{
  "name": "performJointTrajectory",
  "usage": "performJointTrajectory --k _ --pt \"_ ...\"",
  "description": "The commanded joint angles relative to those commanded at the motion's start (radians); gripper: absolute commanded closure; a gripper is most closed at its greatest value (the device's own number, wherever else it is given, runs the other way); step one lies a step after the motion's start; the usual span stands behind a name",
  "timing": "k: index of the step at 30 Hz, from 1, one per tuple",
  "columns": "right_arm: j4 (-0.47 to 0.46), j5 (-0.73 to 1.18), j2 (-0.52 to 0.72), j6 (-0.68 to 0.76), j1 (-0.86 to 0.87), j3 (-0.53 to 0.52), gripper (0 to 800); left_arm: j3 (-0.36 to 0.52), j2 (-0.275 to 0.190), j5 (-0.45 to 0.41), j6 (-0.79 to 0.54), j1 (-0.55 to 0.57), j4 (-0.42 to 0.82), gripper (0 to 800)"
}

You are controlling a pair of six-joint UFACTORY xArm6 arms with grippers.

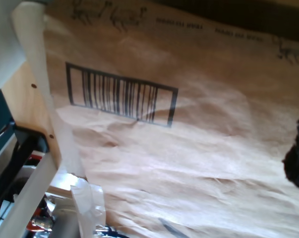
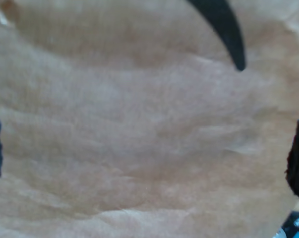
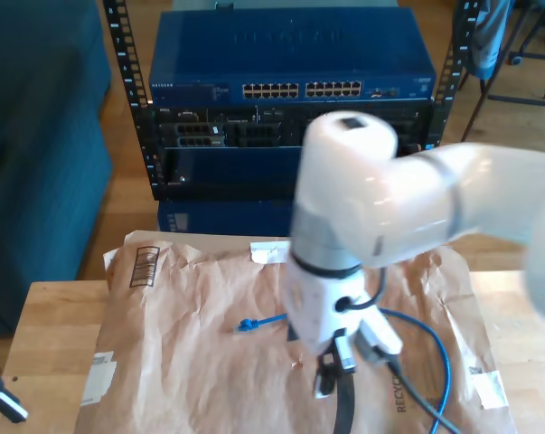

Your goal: Grab the cable and plug it in

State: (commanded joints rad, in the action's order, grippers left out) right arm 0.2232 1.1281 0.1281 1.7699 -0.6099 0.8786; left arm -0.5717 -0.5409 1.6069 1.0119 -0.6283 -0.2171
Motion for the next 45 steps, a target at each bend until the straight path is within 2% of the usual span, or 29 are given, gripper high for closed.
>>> performJointTrajectory --k 4,9,14,16,21,29,40,43,45 --pt "-0.002 -0.13 -0.071 -0.003 -0.006 0.025 6 0.012 0.002 -0.034 0.012 0.025 0.0 0" --pt "-0.005 -0.143 -0.215 0.002 -0.006 0.144 7 0.044 0.009 -0.115 0.075 0.091 0.0 0" --pt "-0.005 -0.144 -0.327 0.014 -0.005 0.221 8 0.046 0.011 -0.129 0.147 0.186 0.0 0" --pt "-0.005 -0.144 -0.354 0.029 -0.005 0.236 9 0.046 0.015 -0.14 0.157 0.206 0.0 0" --pt "-0.015 -0.173 -0.393 0.078 0.005 0.262 24 0.046 0.066 -0.193 0.169 0.21 0.0 0" --pt "-0.018 -0.176 -0.45 0.118 0.028 0.288 30 0.044 0.087 -0.218 0.178 0.21 0.0 0" --pt "-0.029 -0.187 -0.474 0.124 0.034 0.31 175 0.044 0.094 -0.219 0.176 0.21 0.0 0" --pt "-0.077 -0.206 -0.477 0.17 0.034 0.305 243 0.046 0.095 -0.221 0.176 0.21 0.0 0" --pt "-0.147 -0.206 -0.477 0.221 0.031 0.304 272 0.046 0.098 -0.219 0.176 0.21 0.0 0"
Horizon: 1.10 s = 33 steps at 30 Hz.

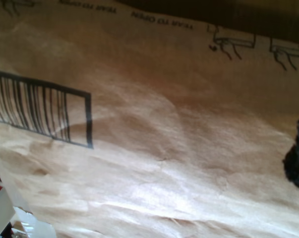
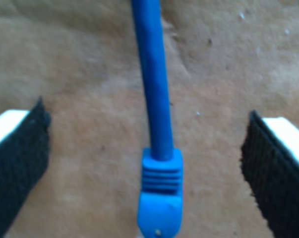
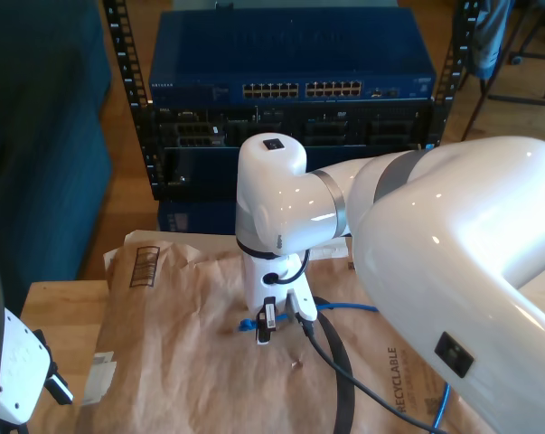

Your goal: Grab the cable and plug it in

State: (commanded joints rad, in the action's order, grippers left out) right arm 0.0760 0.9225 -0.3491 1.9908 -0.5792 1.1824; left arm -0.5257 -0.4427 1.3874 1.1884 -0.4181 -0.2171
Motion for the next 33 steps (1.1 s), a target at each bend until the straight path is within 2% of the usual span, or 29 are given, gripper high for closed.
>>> performJointTrajectory --k 3,23,29,33 --pt "-0.046 0.002 0.003 0.048 0.0 -0.002 305 0.0 0.0 0.002 0.0 0.0 0.0 0" --pt "-0.038 0.008 0.008 0.052 -0.038 0.015 317 0.0 0.005 -0.002 0.0 0.0 0.0 0" --pt "-0.04 0.008 0.008 0.055 -0.061 0.005 383 0.0 0.008 -0.002 0.002 0.002 0.0 0" --pt "-0.04 0.006 0.005 0.055 -0.061 0.003 383 0.0 0.008 0.0 0.002 0.0 0.0 0"
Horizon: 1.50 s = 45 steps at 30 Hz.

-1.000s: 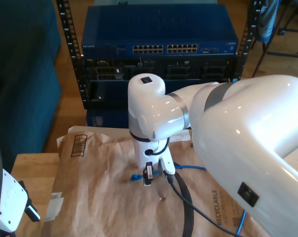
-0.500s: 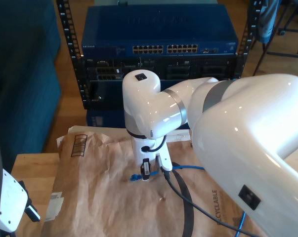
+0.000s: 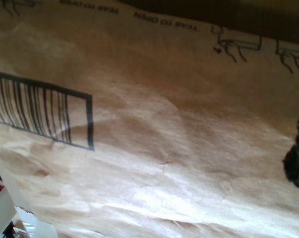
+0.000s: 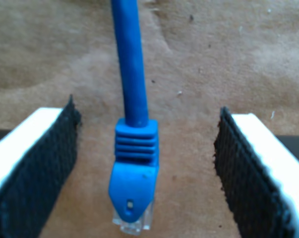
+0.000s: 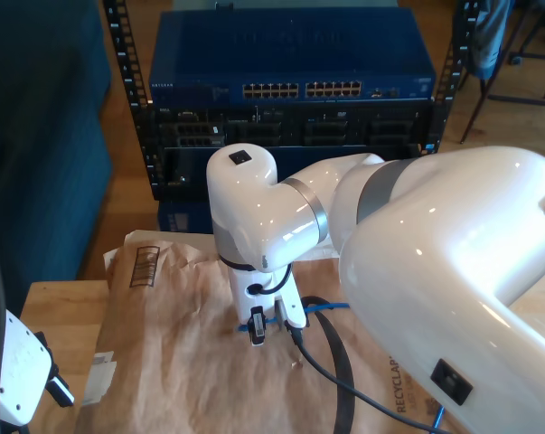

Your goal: Grab the cable and plug it in

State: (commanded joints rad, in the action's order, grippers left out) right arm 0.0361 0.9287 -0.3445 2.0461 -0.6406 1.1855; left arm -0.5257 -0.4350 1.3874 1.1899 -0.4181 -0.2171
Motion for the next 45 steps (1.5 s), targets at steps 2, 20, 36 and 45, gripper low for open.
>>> performJointTrajectory --k 2,20,36,45 --pt "0.0 0.0 0.0 0.0 0.0 0.0 388 0.0 0.0 0.0 -0.002 0.0 0.0 0" --pt "-0.006 -0.005 0.009 -0.002 0.002 -0.011 537 -0.003 0.005 0.0 -0.002 0.0 0.0 0" --pt "-0.051 0.003 0.163 0.04 0.037 -0.081 789 -0.061 0.008 0.011 0.094 0.118 -0.003 0" --pt "-0.04 0.12 0.42 0.037 0.19 -0.193 794 -0.195 0.038 0.049 0.18 0.361 -0.206 0"
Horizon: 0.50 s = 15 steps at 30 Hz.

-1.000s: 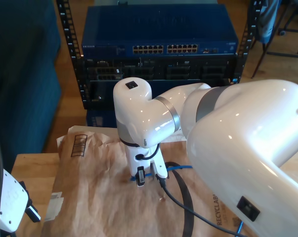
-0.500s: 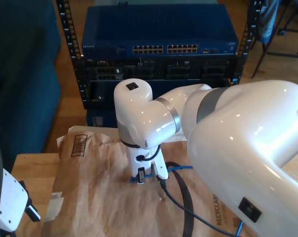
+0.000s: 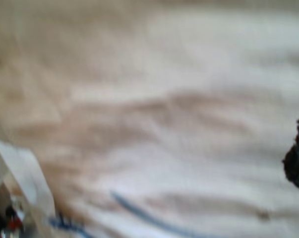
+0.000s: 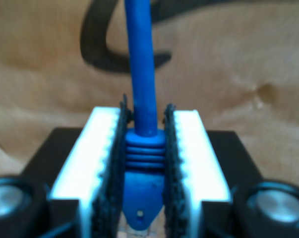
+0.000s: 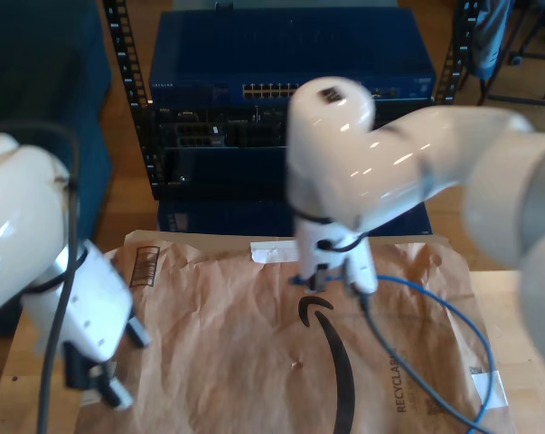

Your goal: Grab the cable and plug it in

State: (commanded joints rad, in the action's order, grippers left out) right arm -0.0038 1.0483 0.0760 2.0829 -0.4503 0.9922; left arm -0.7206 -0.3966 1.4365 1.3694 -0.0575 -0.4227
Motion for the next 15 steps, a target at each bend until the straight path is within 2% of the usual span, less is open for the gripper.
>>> performJointTrajectory --k 6,11,15 --pt "0.077 0.069 0.161 -0.003 0.075 -0.038 794 -0.091 0.083 -0.006 -0.002 0.048 -0.115 0" --pt "0.176 0.149 0.23 -0.02 0.124 -0.006 794 -0.186 0.11 -0.006 -0.002 0.109 -0.207 0" --pt "0.292 0.212 0.232 -0.066 0.132 0.035 794 -0.215 0.118 -0.011 -0.003 0.15 -0.236 0"
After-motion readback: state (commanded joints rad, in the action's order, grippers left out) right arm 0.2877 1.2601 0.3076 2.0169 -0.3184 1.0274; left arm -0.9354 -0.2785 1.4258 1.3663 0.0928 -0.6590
